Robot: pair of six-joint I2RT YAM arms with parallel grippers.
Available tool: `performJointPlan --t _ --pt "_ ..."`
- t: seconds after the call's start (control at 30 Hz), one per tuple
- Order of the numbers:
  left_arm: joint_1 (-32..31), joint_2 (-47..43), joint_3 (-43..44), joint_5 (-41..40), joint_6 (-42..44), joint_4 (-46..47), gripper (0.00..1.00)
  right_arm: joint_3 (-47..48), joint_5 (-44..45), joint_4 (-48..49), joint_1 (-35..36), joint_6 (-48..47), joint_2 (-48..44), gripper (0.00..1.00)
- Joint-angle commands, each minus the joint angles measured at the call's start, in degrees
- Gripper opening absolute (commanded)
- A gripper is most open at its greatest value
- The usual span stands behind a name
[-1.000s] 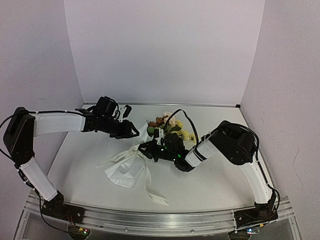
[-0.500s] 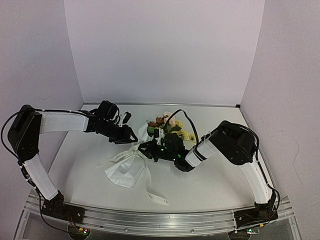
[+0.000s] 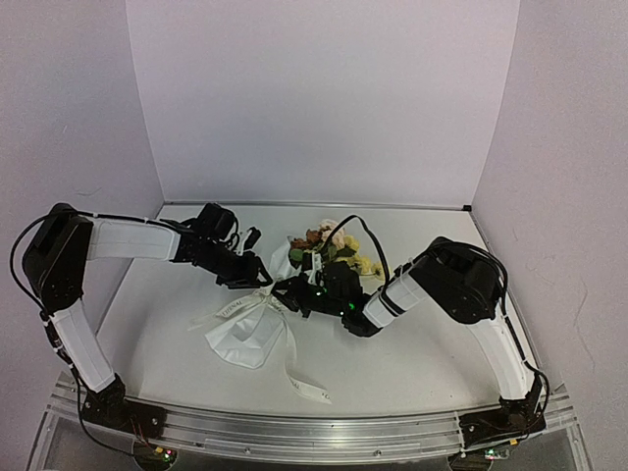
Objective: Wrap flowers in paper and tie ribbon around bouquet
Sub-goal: Cross the ribbon over the folded bouquet.
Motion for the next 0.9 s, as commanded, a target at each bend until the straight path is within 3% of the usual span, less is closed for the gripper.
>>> performJointPlan --t 0.0,0.33,0.87 --pt "-0.2 1.0 1.1 1.3 0.1 1.1 0.38 0.9 0.6 -1.8 -0.6 -0.1 2.3 0.05" --pt "-1.0 2.2 0.5 1.9 -0.5 2.5 0.37 1.1 0.5 -1.9 -0.6 -0.1 2.3 0.05" --pt "-1.1 -0.1 -1.9 0.6 -3.6 6.9 0.0 -3.8 0.8 -3.2 -0.6 -2.6 -4.0 0.1"
